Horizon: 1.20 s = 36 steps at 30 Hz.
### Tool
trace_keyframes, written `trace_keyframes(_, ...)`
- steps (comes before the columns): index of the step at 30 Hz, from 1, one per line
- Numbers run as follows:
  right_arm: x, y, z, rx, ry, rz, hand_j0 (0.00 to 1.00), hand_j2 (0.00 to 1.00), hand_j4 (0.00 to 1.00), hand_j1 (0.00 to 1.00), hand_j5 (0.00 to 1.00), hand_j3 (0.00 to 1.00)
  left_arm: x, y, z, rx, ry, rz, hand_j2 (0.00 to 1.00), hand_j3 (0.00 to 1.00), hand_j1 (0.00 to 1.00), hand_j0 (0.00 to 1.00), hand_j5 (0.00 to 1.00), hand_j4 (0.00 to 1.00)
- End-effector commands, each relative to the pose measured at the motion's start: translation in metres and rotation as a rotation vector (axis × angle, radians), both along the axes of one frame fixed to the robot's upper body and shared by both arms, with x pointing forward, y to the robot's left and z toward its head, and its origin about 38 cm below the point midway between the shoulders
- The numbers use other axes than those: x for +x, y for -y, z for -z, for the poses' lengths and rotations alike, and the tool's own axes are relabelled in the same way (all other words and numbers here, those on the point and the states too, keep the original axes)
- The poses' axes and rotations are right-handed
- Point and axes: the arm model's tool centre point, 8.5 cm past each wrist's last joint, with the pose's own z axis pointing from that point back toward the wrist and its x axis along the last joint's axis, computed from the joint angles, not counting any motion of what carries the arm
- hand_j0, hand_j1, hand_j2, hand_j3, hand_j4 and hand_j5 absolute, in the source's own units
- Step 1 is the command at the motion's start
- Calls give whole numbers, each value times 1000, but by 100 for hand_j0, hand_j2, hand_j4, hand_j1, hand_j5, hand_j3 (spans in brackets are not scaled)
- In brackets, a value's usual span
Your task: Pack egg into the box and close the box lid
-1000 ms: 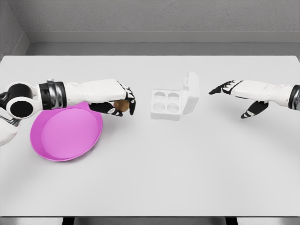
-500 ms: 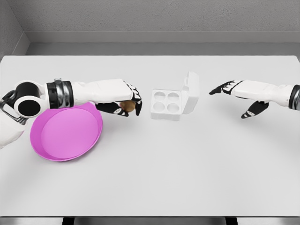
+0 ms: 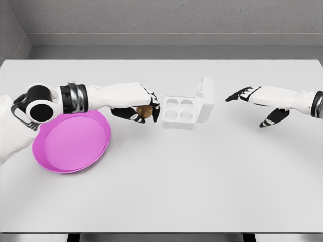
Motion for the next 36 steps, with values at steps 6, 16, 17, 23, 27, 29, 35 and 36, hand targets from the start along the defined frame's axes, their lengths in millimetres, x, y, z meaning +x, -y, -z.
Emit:
trace_keyframes(6,0,0,-1,6,-1,4,100,100,100,100,100,100,0,6,0,-4,4,6,40,40,40,40,40,40)
trace_keyframes(16,0,0,-1,6,-1,4,100,100,100,100,100,100,4,15,-1,-10,11,11,40,40,40,40,40,40)
trace_keyframes(17,0,0,-1,5,0,4,100,100,100,100,100,100,3,18,2,-1,5,21,40,40,40,40,40,40)
trace_keyframes(23,0,0,-1,6,-1,4,100,100,100,100,100,100,3,22,0,-5,10,27,40,40,40,40,40,40)
trace_keyframes(27,0,0,-1,6,-1,4,100,100,100,100,100,100,6,20,2,-2,4,17,40,40,40,40,40,40)
trace_keyframes(29,0,0,-1,6,-1,4,100,100,100,100,100,100,7,21,0,-3,9,17,40,40,40,40,40,40)
trace_keyframes(35,0,0,-1,6,-1,4,100,100,100,100,100,100,9,24,3,2,5,17,40,40,40,40,40,40)
trace_keyframes(36,0,0,-1,5,0,4,100,100,100,100,100,100,12,23,3,7,5,10,40,40,40,40,40,40)
